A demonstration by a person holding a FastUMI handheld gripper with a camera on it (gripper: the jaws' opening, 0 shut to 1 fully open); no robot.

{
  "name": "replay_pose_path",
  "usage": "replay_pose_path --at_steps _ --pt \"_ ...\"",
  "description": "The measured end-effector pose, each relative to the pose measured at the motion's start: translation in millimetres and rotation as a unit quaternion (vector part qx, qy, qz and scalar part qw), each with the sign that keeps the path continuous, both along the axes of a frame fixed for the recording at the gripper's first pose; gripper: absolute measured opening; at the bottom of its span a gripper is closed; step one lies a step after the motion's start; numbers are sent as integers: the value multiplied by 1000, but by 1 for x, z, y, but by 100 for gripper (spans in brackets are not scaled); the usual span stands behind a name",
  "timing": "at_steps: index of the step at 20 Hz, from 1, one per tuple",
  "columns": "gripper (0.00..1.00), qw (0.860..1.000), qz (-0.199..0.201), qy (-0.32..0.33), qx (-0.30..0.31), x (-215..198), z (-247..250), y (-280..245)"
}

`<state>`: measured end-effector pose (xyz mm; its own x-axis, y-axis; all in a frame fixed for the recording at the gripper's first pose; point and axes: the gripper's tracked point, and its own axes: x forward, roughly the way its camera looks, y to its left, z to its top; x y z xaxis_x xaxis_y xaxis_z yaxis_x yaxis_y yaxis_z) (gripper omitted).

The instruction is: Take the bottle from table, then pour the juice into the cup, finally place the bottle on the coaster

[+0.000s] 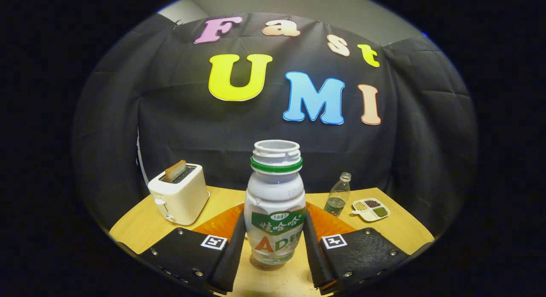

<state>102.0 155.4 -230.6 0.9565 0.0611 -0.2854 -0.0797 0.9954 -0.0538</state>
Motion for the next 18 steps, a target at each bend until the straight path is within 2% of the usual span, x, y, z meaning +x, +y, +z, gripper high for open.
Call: replay_pose_path --at_steps 9,13,18 --pt "66 999 -33 24 -9 24 -80 -1" --pt "67 999 -9 23 32 29 -100 12" --pt "67 999 -9 41 9 28 -118 7"
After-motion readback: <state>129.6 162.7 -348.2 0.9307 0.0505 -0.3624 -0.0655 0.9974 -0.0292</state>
